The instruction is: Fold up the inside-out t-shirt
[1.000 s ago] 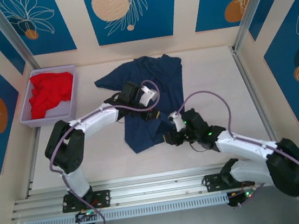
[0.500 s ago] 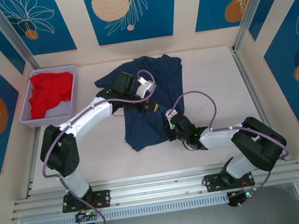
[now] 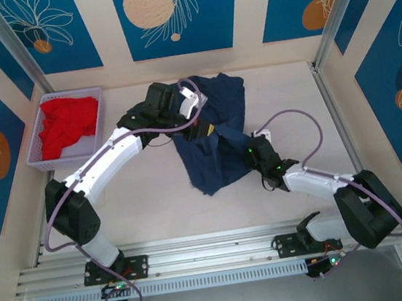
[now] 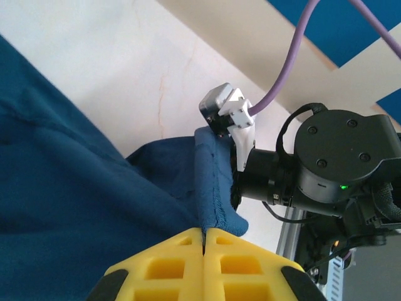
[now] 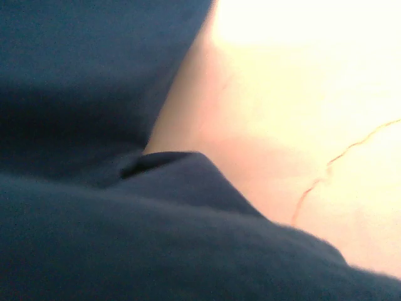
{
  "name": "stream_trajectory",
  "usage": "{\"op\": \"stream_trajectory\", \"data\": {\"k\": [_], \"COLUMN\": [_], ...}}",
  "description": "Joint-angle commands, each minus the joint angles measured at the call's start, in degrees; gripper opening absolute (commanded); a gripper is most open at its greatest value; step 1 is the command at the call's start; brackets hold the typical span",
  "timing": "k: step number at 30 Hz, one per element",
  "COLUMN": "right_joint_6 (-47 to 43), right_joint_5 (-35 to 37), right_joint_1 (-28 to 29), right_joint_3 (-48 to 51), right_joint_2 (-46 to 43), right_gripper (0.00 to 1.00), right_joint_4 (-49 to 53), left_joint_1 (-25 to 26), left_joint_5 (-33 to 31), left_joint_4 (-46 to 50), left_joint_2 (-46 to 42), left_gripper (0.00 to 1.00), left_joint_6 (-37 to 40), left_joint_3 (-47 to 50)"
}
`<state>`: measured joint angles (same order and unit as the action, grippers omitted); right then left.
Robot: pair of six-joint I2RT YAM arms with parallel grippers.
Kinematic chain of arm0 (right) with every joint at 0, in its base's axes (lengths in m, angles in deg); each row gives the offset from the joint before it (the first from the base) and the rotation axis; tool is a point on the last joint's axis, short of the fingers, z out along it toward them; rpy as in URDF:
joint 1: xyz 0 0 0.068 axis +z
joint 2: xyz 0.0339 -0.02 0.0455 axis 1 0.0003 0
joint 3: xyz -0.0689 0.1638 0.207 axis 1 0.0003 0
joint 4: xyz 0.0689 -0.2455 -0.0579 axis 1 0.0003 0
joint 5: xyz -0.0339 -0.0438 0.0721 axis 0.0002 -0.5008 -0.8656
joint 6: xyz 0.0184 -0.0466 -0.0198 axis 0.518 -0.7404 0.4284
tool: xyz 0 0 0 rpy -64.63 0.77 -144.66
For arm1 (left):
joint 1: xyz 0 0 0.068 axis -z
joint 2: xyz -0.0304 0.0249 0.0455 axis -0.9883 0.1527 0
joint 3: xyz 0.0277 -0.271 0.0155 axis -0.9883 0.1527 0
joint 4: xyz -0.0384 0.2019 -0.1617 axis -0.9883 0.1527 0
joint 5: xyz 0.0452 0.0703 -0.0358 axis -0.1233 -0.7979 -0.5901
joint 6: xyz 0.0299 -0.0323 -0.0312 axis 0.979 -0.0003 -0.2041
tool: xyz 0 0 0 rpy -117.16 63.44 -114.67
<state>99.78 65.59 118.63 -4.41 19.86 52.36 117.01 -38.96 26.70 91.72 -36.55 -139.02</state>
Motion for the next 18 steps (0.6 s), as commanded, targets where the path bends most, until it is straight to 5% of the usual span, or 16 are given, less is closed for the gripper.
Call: {"op": "stream_trajectory", "data": {"k": [1,3,9,18], "right_joint_6": [-3.72,-7.39,-15.45,-28.29], "right_joint_5": [-6.15,-10.66,-9.71,-9.24], "right_joint_1": [-0.03,1.95,9.26,13.07], "right_joint_3": [2.66,6.76,11.84,11.42], "right_joint_2": [-3.75,-6.22,-9.07,2.21], "right_gripper": [0.21,0.23,0.25,0.22], "right_joint_4": [-4.46,-10.88,-19.31,-33.93], "left_joint_1": [0.68,0.68,0.68,0.68], "left_joint_5": [1.61,0.19,-0.11,0.25], "left_joint_4": [-2.33,-1.6,-0.87,1.01], "left_joint_2": [-0.59,0.2,1.69,2.27], "left_gripper": [0.0,0.0,0.0,0.0], "left_joint_6": [-3.15,-3.05,-3.46,-2.5], "left_joint_3": [-3.27,-3.85,-5.01,-6.31]}}
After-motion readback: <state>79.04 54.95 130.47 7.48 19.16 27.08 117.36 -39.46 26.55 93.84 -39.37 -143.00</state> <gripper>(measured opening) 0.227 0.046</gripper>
